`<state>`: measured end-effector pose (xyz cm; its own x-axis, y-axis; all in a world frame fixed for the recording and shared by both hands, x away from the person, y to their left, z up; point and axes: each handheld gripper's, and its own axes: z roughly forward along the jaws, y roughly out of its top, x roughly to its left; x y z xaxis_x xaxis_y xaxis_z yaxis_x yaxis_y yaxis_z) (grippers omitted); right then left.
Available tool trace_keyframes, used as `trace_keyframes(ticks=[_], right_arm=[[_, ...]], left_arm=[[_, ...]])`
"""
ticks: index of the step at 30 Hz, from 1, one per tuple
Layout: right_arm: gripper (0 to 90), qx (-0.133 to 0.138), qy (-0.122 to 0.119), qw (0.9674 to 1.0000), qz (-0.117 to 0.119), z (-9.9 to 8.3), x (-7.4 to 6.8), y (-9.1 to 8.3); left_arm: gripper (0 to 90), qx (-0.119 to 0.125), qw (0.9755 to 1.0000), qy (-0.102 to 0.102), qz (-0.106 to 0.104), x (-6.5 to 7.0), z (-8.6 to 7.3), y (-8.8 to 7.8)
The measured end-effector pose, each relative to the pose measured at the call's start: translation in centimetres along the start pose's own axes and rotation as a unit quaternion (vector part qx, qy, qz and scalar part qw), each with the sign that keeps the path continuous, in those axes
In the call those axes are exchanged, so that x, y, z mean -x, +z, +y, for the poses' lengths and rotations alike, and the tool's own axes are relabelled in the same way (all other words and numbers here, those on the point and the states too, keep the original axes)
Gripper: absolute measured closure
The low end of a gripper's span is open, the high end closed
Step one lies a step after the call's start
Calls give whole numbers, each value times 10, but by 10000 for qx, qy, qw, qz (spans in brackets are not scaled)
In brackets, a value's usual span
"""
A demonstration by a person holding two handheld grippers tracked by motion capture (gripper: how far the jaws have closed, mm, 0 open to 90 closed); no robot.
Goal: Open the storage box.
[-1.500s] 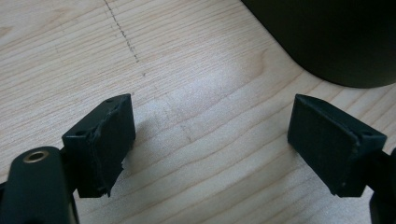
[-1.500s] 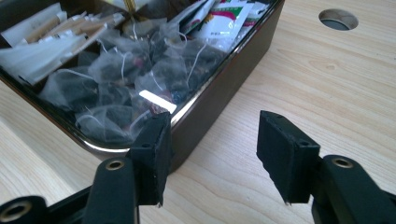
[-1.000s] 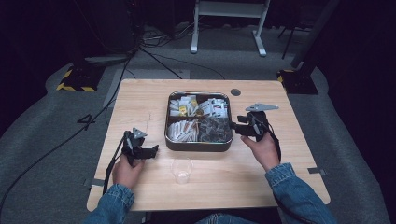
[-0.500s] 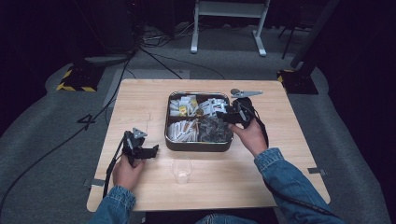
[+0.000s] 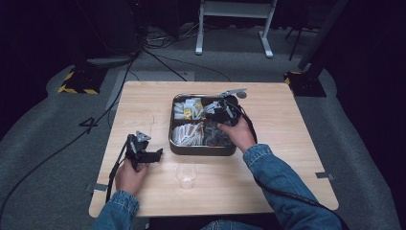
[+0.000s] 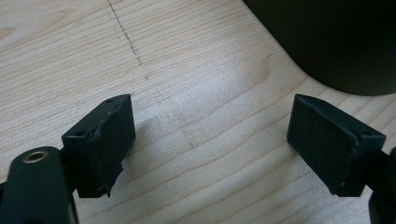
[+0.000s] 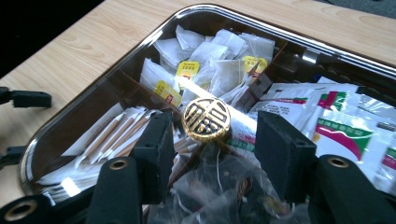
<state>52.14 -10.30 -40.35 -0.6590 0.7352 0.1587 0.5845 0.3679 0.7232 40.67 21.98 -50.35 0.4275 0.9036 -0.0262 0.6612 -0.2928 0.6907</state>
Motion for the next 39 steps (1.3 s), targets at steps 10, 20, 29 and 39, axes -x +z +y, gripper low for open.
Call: trace_keyframes(ticks=[10,20,29,39], right_arm=[[467,-286,-367,9985,-286,2,-12,31],[563,-457,-400,9967,-533,2,-15,44],[575,-370,-416,9959,-708,-1,-20,46],[581,-295,-464,9962,-675,-2,-20,46]], left_arm=[[156,-2,10000,4,-7,0,0,0],[156,-3,10000,8,-9,0,0,0],[156,-2,10000,7,-11,0,0,0],[156,-2,10000,9,-10,0,0,0]])
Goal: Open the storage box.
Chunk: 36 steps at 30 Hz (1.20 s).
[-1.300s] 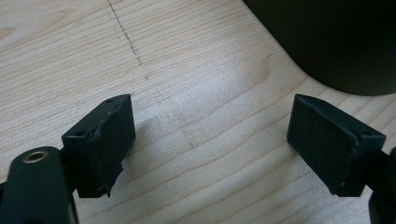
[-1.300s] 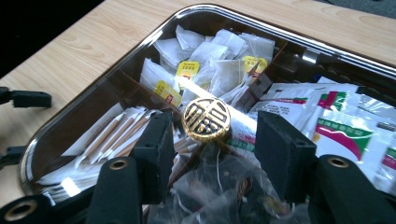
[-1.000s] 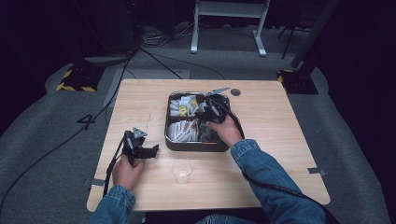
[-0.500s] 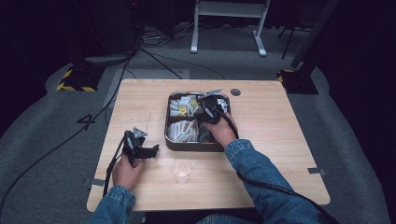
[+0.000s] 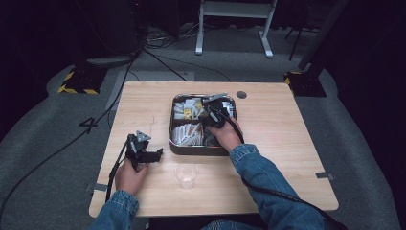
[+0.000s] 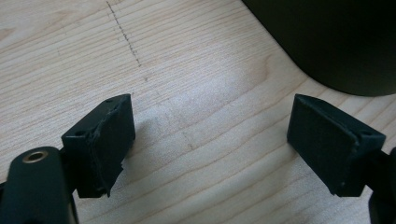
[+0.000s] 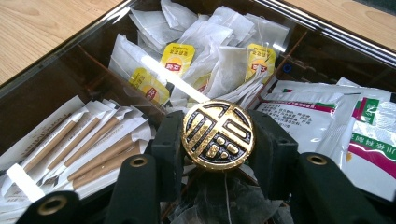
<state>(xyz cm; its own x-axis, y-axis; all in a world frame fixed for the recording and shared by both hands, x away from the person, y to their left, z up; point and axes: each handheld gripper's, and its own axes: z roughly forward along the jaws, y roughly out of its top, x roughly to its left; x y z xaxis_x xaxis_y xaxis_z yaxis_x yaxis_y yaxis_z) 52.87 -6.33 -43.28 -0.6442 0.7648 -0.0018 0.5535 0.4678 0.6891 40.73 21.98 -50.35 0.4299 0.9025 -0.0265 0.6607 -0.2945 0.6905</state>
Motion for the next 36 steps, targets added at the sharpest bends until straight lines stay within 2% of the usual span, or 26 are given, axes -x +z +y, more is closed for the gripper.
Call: trace_keyframes(ticks=[6,13,20,26,33,36], right_arm=[[583,-85,43,10000,-15,4,1,-1],[583,-44,-14,10000,3,9,1,-8],[583,106,30,9999,39,15,6,-25],[583,254,162,9995,87,18,16,-42],[583,363,227,9990,86,17,22,-56],[583,464,238,9986,63,15,28,-68]], left_arm=[[156,1,10000,0,1,0,0,0],[156,0,10000,0,1,0,0,0],[156,-1,10000,2,-2,0,0,0],[156,10,10000,7,-3,0,0,0],[156,3,10000,4,-10,0,1,1],[156,2,10000,8,-6,0,1,1]])
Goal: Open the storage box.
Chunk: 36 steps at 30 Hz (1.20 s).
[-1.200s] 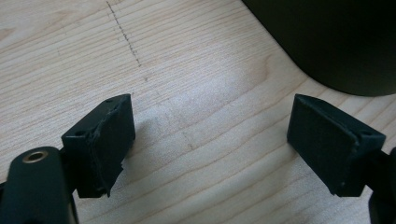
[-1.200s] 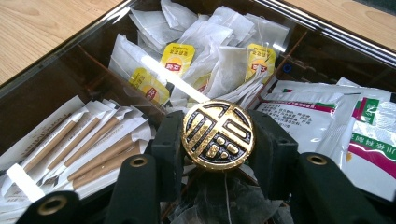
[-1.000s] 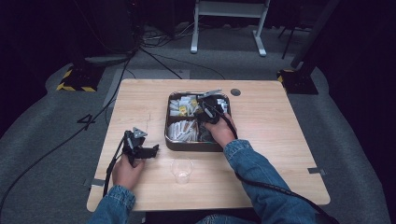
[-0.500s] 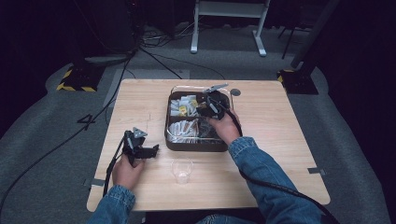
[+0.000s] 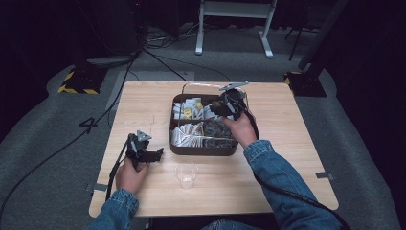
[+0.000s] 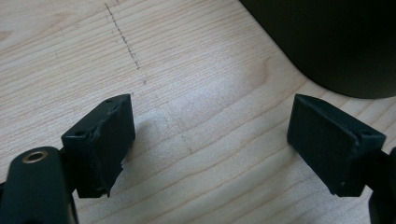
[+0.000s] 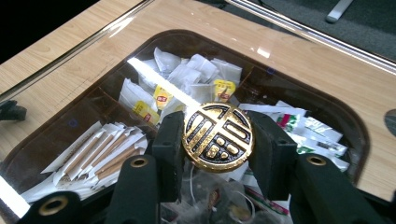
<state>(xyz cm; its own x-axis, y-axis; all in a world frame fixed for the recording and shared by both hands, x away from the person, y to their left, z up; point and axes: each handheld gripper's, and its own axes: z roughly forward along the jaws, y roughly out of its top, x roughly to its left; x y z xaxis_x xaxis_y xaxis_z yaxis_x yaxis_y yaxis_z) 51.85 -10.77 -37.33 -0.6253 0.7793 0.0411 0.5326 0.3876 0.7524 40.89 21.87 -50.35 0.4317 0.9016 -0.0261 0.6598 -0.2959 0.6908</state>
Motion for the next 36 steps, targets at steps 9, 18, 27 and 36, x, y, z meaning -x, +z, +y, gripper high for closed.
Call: trace_keyframes(ticks=[9,18,27,36], right_arm=[[583,201,81,9997,-65,-3,18,-26],[583,311,187,9990,-255,-11,41,-52],[583,293,173,9980,-524,-21,67,-73],[583,368,276,9965,-699,-42,97,-89]], left_arm=[[156,0,10000,-1,-3,0,0,0],[156,0,10000,-2,-4,0,0,0],[156,-1,10000,2,6,0,0,0],[157,-5,10000,-8,8,0,0,0]])
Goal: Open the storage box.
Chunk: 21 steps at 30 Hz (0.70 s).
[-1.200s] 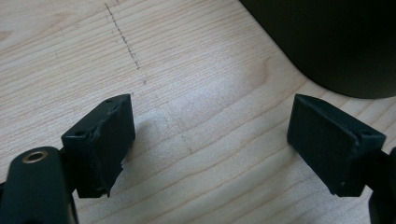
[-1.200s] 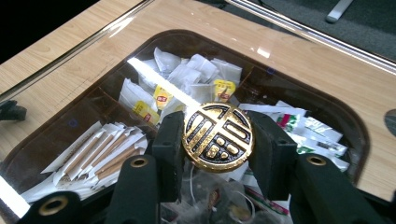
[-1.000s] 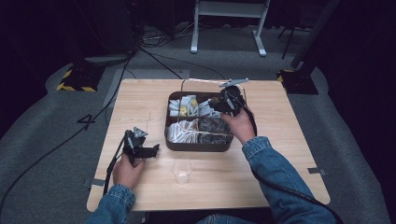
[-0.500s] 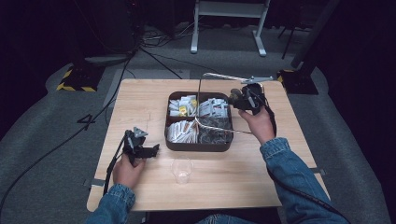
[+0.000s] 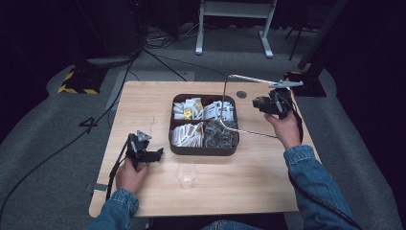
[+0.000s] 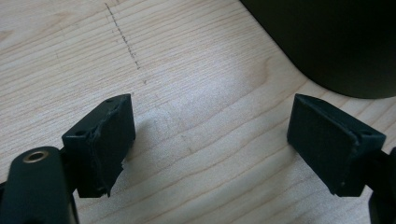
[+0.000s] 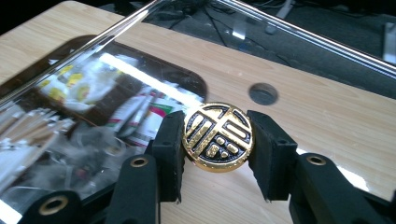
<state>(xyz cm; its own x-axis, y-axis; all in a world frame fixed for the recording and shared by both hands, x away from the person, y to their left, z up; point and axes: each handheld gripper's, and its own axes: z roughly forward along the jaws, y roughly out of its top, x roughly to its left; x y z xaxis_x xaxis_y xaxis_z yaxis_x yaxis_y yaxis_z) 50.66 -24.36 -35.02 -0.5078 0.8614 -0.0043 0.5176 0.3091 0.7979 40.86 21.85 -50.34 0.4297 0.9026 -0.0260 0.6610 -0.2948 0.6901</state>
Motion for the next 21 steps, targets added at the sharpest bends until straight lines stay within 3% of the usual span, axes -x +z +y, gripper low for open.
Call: trace_keyframes(ticks=[5,11,21], right_arm=[[583,-29,8,9999,-145,-10,15,-4],[583,-35,354,9992,-205,-29,38,-6],[583,-104,587,9977,-335,-53,58,1]], left_arm=[[157,1,10000,-2,0,0,0,0],[157,5,10000,4,3,0,0,0],[154,2,9999,62,-87,-3,1,1]])
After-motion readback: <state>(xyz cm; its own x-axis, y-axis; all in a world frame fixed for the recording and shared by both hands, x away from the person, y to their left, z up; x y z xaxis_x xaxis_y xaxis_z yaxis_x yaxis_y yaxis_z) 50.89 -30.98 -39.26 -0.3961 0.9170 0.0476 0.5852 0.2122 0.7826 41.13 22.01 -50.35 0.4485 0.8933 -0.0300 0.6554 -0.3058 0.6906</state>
